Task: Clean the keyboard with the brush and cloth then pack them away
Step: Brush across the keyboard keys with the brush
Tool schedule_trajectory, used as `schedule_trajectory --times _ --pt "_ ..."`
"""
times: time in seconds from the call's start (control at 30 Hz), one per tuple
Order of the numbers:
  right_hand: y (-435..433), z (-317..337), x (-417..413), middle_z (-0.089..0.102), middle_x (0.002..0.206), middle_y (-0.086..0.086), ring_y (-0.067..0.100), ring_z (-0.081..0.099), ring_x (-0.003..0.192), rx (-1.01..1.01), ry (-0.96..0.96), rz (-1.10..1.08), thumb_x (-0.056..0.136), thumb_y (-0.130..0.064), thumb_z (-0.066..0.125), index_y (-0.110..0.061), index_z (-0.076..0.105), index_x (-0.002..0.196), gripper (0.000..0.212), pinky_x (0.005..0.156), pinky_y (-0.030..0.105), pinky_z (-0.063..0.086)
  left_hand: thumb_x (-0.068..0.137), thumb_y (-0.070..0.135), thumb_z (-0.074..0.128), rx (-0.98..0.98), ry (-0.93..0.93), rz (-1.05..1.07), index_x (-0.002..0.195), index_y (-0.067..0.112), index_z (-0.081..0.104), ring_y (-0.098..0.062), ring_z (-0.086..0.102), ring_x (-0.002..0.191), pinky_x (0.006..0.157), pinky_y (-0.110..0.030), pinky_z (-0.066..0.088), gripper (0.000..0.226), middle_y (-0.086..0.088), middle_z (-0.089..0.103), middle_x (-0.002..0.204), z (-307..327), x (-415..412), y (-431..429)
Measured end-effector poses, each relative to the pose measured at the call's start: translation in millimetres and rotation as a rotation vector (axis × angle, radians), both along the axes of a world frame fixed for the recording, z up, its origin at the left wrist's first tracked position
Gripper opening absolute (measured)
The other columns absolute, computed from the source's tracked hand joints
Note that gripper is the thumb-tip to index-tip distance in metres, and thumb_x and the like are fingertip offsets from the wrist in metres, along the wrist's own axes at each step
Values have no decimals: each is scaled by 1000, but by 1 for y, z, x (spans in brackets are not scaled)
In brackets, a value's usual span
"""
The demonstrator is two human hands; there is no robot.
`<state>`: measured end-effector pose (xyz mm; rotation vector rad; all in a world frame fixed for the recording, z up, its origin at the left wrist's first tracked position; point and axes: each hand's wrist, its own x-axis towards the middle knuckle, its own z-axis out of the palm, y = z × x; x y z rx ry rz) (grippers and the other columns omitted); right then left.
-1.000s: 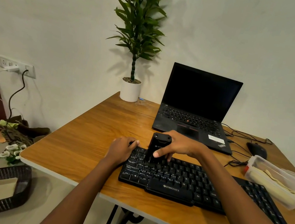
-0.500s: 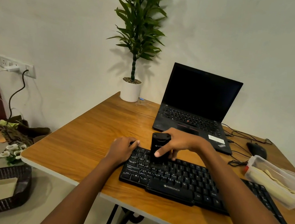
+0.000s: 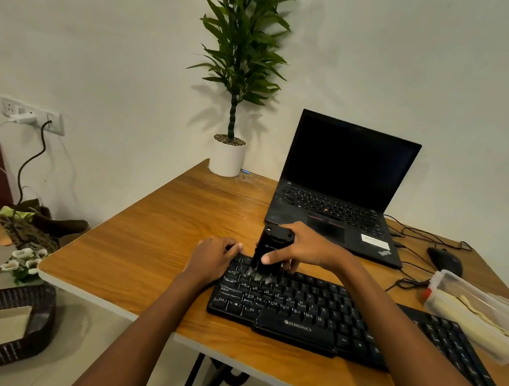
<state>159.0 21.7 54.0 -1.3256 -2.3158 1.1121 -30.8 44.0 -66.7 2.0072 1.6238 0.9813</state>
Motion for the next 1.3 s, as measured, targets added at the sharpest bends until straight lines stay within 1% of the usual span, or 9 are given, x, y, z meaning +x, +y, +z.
schedule_trajectory --times 0.37,0.53,0.67,0.77,0.93,1.0,1.07,1.17,1.3 --pt "-2 8 -3 62 73 2 14 59 57 -118 -62 77 77 -13 74 -15 61 83 14 51 23 52 98 33 44 -11 -4 -15 91 14 69 -19 62 77 74 -33 43 32 -3 70 83 4 1 -4" --pt "-4 3 -3 63 75 3 11 59 56 -58 6 34 78 -14 73 -14 61 87 15 50 22 51 98 33 44 -15 -4 -5 90 16 68 -20 62 77 78 -36 42 31 -2 70 83 4 0 -4" --pt "-5 15 6 64 78 7 18 59 56 -138 -121 -2 77 -16 74 -15 62 86 15 51 25 52 99 31 44 -1 8 -16 83 19 63 -15 56 70 74 -32 39 27 4 62 75 7 0 -8" --pt "-10 10 -2 64 78 6 15 60 56 -40 -139 -36 79 -22 72 -15 59 87 17 50 24 50 99 31 44 0 11 -21 79 23 58 -15 53 67 71 -32 36 26 5 58 71 8 -1 -10" --pt "-26 -28 -10 61 79 -4 0 59 56 59 82 -209 83 -31 67 -26 52 89 17 48 14 42 99 32 42 -12 4 -53 71 26 53 -16 54 68 70 -32 34 31 8 57 69 9 -3 -7" --pt "-27 -31 -7 61 79 -3 2 60 59 84 217 -351 84 -26 66 -24 52 87 14 49 15 44 100 33 41 -42 -36 -77 65 30 50 -10 49 63 72 -33 36 36 12 53 64 9 -5 -3" --pt "-25 -33 -4 62 80 1 13 60 64 89 451 -528 84 -21 65 -23 53 85 12 50 21 46 100 32 41 -48 -51 -87 67 28 54 -3 47 61 71 -30 34 35 13 53 65 9 -4 1" --pt "-21 -36 -7 66 77 8 12 56 50 29 825 -693 83 -20 65 -11 59 90 13 36 20 39 100 33 40 -11 12 -58 80 17 65 -9 55 71 79 -30 37 36 5 63 77 10 -1 9" --pt "-16 -43 -22 65 67 7 14 51 44 51 723 -701 81 -21 69 -11 60 80 13 35 20 38 100 35 39 28 83 -32 84 10 66 -21 60 76 78 -31 37 40 -6 67 82 5 1 14"
